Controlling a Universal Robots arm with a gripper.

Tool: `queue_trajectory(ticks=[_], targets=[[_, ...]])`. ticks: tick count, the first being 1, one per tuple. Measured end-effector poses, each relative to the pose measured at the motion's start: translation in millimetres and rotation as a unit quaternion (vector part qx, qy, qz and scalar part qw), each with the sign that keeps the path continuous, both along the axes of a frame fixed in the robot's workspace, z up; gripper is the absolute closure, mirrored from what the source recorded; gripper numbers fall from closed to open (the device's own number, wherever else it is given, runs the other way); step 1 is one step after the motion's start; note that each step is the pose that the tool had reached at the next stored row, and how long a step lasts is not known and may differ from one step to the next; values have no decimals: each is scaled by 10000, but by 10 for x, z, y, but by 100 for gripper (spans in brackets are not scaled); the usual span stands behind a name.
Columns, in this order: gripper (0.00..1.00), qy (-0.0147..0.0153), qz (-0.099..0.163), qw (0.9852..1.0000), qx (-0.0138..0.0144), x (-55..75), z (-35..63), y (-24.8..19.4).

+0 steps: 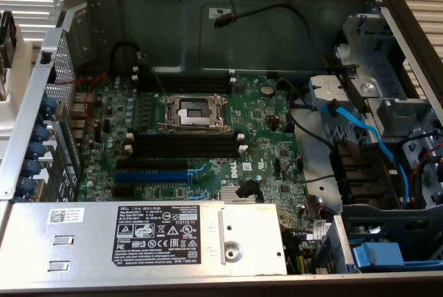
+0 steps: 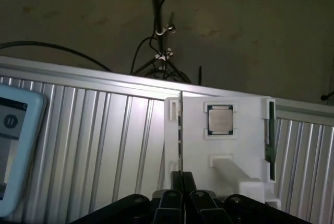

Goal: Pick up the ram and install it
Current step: 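Pick up the ram and move it above insertion slot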

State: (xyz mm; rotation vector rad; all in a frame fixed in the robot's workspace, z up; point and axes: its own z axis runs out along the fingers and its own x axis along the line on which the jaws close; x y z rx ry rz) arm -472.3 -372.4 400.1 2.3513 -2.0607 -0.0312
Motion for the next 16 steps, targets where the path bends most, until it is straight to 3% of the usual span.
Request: queue_trajectory(ticks=[3, 7, 16], targets=[[88, 19, 0, 10000, -1, 13, 120, -67], [88, 21, 0, 10000, 0, 97, 196, -142], [88, 25, 0, 10000, 0, 384, 259, -227]])
